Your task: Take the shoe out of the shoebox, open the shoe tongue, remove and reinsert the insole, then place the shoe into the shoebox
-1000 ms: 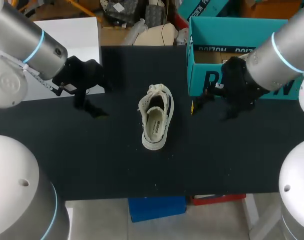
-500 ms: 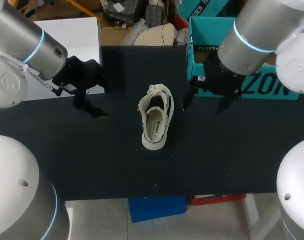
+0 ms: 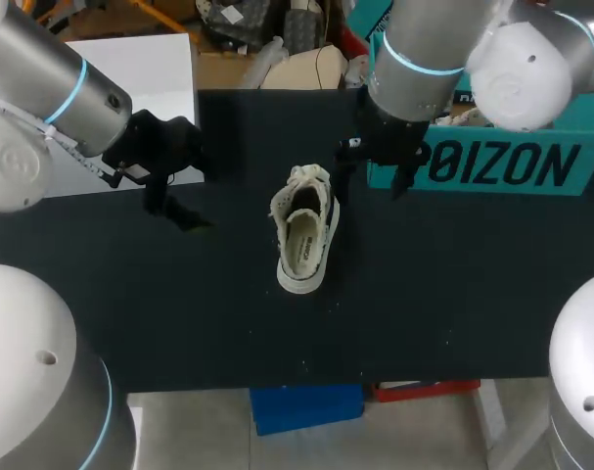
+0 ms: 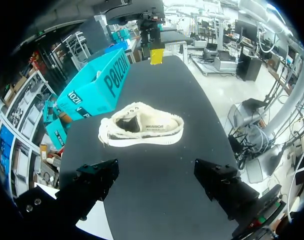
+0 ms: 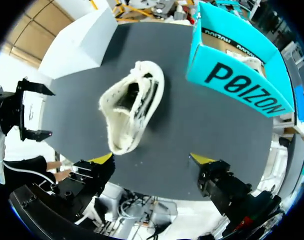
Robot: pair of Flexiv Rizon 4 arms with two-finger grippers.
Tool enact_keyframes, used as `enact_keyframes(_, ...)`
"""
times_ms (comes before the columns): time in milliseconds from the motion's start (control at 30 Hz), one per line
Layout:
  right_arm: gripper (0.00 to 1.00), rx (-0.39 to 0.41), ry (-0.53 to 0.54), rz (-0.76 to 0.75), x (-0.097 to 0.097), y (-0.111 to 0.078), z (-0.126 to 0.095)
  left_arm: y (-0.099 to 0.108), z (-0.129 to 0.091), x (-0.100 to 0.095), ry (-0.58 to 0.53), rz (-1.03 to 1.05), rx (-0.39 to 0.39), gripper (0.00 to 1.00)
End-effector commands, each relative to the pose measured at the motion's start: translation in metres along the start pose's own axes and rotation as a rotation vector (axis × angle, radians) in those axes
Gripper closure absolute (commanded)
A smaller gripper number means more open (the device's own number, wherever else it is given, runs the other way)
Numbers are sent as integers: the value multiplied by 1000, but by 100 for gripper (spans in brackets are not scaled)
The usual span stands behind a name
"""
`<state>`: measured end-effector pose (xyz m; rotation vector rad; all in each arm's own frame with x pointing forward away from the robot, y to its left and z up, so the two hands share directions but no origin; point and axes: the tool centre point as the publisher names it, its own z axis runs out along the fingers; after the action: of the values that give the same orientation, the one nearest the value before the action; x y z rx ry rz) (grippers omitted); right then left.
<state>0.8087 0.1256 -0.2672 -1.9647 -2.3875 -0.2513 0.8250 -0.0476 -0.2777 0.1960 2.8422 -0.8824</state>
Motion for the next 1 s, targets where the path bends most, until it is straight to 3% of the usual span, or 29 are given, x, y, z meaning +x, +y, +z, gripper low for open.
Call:
enact_keyframes(33, 20, 104, -129, 4, 15, 35, 24, 1, 0, 1, -4, 2, 0, 0)
enact_keyframes(100, 20, 114, -143, 14, 18, 39, 29, 1, 0, 1, -4, 2, 0, 0)
enact_keyframes(200, 42, 116, -161, 24, 19, 47, 40, 1, 0, 1, -4, 2, 0, 0)
enact_keyframes(267, 38, 119, -167, 28, 20, 50, 48, 1, 0, 1, -4, 2, 0, 0)
enact_keyframes(300, 44, 119, -167, 34, 21, 53, 52, 1, 0, 1, -4, 2, 0, 0)
enact_keyframes(333, 44, 119, -166, 35, 22, 54, 56, 1, 0, 1, -4, 2, 0, 0)
enact_keyframes(367, 38, 124, -169, 32, 23, 56, 61, 1, 0, 1, -4, 2, 0, 0)
enact_keyframes(533, 50, 132, -161, 78, 24, 58, 81, 1, 0, 1, -4, 2, 0, 0)
enact_keyframes(633, 49, 136, -159, 98, 26, 57, 92, 1, 0, 1, -4, 2, 0, 0)
enact_keyframes(1000, 52, 138, -152, 161, 17, 45, 121, 1, 0, 1, -4, 2, 0, 0)
